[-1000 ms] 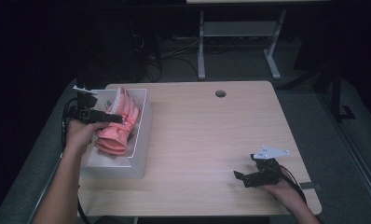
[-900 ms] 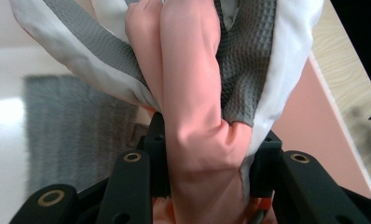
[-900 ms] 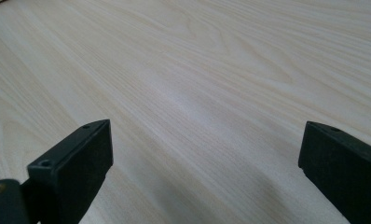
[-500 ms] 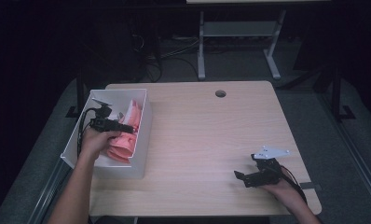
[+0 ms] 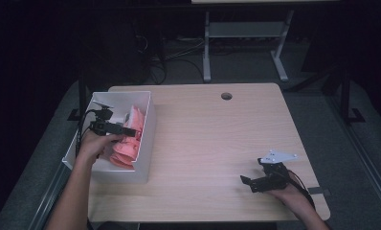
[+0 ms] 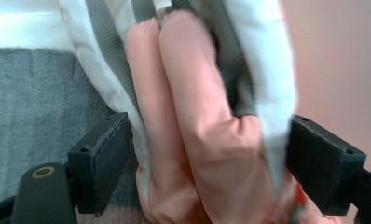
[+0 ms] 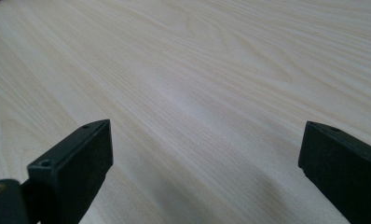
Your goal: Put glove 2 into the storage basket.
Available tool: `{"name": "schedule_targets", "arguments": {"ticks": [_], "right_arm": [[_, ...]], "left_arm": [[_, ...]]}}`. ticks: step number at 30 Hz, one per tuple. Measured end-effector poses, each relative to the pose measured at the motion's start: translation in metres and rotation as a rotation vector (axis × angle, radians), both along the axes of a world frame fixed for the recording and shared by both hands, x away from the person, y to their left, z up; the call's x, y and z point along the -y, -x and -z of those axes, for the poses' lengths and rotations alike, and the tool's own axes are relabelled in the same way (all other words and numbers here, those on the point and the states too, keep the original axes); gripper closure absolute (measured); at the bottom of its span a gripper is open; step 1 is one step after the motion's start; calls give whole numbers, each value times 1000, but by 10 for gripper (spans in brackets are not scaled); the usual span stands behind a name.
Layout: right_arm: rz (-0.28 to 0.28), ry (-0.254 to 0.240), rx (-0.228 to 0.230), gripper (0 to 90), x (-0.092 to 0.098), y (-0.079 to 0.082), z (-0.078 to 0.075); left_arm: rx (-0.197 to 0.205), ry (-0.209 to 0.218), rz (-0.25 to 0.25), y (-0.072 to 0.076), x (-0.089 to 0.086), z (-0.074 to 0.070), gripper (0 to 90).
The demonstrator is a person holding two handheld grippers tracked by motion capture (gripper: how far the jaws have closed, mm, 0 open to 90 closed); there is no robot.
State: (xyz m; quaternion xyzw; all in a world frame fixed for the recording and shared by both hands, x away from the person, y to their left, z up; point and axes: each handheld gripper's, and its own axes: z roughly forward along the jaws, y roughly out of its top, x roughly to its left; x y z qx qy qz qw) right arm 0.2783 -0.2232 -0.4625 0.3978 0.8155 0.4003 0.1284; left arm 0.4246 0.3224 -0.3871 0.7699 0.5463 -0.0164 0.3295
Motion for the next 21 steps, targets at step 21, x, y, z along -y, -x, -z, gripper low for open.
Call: {"name": "schedule_targets", "arguments": {"ticks": [21], "right_arm": [[-16,-9,-6,26,1,-2,2]], "left_arm": [[237,-26,117,22,33,-84,167]]}}
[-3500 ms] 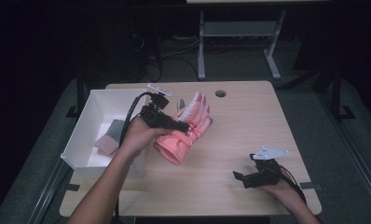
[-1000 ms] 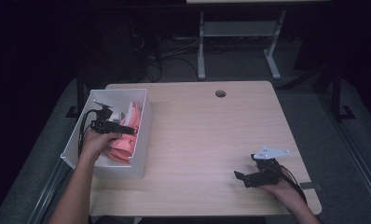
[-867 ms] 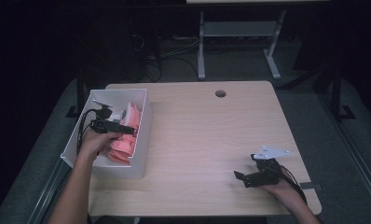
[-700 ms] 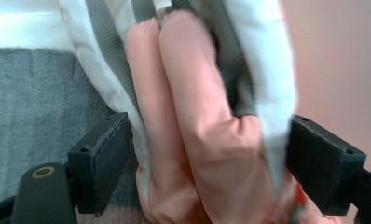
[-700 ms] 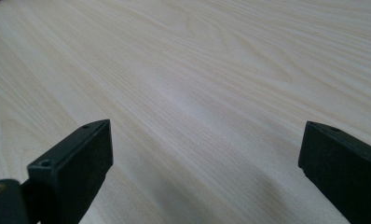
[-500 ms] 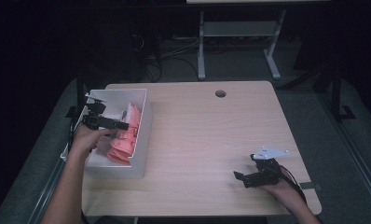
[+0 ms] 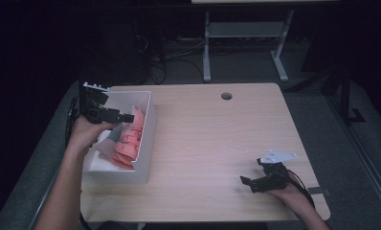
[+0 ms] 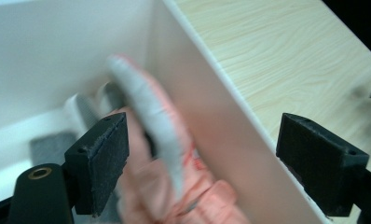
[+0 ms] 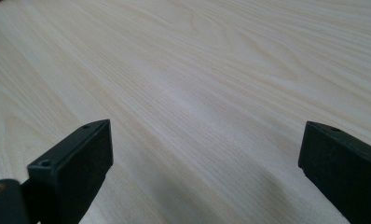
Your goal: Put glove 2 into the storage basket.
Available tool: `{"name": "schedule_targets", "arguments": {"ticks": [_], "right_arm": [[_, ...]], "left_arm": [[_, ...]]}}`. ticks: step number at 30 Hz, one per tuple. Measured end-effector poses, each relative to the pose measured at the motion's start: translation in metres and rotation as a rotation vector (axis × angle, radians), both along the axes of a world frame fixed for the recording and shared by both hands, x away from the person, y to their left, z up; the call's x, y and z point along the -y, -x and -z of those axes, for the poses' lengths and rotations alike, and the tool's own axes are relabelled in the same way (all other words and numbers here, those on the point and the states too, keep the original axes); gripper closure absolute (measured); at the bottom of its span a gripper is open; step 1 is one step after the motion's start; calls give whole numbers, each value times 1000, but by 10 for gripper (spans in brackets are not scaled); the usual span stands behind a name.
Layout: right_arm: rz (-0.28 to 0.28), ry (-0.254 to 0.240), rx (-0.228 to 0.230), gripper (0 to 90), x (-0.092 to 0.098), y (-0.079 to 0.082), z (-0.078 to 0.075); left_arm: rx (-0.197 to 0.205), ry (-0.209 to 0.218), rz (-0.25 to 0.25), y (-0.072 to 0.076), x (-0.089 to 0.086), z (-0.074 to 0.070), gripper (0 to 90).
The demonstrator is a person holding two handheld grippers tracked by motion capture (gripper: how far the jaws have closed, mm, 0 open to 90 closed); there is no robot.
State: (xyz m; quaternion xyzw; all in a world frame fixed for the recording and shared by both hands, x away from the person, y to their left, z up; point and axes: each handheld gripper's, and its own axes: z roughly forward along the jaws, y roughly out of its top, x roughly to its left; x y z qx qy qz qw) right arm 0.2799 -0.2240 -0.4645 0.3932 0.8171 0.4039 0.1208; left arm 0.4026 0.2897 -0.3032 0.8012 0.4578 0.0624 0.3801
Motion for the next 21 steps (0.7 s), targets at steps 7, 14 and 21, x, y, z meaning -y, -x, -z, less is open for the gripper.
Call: {"name": "schedule_targets", "arguments": {"ticks": [7,14,21], "right_arm": [[-1,6,1,26,-2,0,-1],[-4,9,5,26,-2,0,-1],[-10,16,2,26,-3,1,0]], "left_arm": [[54,4,99,15,44,-8,167],[66,0,199,32,90,-3,167],[51,-13,273,45,128,12,167]]}}
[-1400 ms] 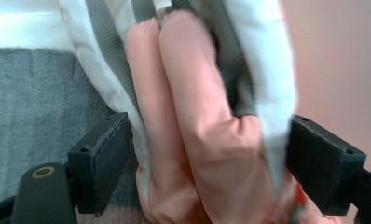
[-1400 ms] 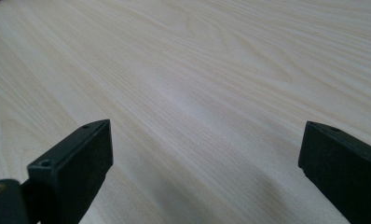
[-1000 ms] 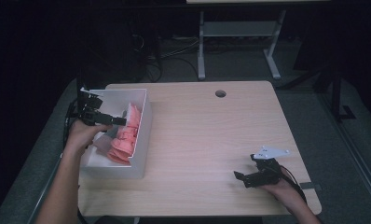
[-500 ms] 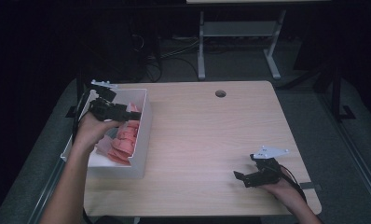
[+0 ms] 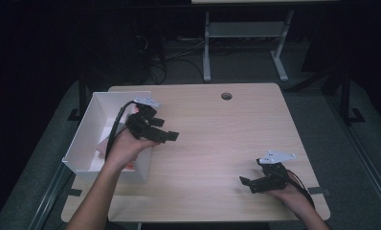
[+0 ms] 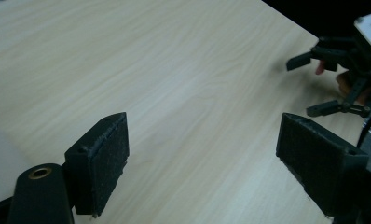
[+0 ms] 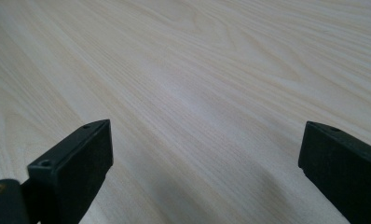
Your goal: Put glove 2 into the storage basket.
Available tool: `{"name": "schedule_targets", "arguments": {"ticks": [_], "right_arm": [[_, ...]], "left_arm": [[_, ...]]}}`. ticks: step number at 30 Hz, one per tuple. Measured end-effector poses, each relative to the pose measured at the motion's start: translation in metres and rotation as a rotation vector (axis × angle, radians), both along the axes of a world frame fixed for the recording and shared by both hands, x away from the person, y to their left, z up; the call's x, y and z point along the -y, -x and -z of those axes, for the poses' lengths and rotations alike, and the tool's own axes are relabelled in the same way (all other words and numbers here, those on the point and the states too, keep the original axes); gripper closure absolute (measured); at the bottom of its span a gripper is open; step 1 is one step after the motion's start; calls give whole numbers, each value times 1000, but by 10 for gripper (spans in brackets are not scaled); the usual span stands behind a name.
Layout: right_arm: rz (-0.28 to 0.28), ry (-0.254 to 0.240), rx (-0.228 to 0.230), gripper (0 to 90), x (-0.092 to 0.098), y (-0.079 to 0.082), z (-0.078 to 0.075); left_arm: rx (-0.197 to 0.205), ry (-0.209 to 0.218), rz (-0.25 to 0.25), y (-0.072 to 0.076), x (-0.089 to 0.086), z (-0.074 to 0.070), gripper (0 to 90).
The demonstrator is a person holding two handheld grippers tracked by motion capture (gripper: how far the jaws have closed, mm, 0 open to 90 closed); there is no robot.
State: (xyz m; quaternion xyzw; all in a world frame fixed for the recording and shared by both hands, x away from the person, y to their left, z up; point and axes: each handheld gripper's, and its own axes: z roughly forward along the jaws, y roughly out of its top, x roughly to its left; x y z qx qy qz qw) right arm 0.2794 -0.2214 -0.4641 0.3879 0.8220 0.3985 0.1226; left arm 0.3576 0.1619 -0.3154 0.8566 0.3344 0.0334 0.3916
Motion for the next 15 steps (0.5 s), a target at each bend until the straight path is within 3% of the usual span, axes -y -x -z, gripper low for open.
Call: {"name": "schedule_targets", "arguments": {"ticks": [9,10,15], "right_arm": [[2,2,-1,26,0,1,0],[1,1,-1,26,0,1,0],[2,3,-3,26,0,0,0]], "left_arm": [[8,-53,64,14,41,29,168],[3,-64,75,17,50,40,168],[0,-76,98,22,59,58,167]]}}
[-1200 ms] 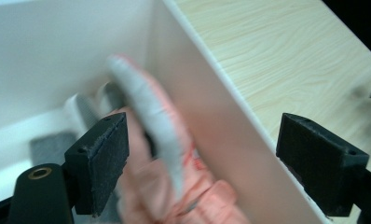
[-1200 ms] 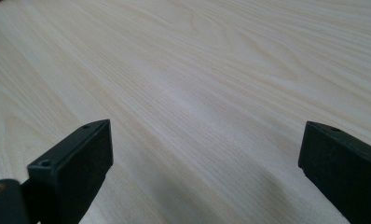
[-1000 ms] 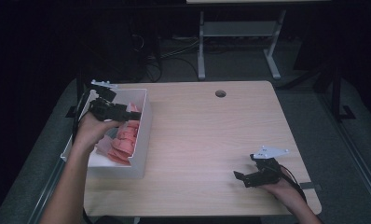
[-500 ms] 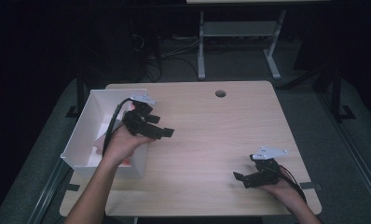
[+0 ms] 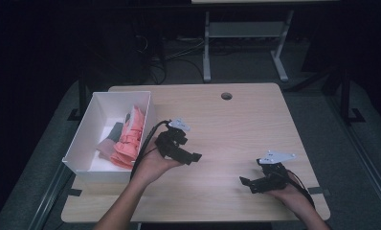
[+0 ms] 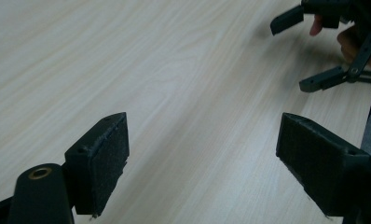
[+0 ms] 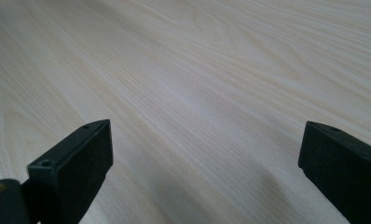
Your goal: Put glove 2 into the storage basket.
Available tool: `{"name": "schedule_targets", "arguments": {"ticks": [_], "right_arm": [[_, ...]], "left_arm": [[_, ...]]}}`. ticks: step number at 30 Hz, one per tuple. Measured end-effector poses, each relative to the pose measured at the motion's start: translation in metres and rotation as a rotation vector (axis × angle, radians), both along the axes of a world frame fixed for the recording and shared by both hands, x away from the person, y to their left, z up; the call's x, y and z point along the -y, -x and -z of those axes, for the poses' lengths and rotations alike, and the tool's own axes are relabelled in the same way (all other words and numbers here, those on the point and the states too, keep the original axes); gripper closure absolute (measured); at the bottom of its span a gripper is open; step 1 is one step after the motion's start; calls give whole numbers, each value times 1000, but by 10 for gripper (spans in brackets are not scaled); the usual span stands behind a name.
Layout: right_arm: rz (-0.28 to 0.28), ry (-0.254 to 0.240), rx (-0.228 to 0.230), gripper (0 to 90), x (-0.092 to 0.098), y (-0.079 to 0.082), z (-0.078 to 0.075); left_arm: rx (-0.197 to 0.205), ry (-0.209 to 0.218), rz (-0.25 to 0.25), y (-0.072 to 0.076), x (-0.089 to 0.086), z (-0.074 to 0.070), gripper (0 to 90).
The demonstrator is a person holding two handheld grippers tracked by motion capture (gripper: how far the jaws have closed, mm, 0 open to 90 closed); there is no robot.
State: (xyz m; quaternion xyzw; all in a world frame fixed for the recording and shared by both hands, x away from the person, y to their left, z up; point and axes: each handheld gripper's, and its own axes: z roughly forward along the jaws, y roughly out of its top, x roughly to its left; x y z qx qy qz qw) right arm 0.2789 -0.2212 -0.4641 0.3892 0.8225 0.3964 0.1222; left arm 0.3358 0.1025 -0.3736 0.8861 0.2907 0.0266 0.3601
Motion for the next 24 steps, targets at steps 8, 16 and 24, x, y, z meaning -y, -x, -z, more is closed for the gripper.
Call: {"name": "schedule_targets", "arguments": {"ticks": [8,16,24], "right_arm": [[-1,10,-7,26,-1,0,1],[4,18,7,26,-4,2,-1],[-2,23,11,26,-7,3,-2]], "left_arm": [[21,-45,44,7,8,35,167],[45,-45,48,14,4,56,167],[53,-47,30,20,-6,63,159]]}}
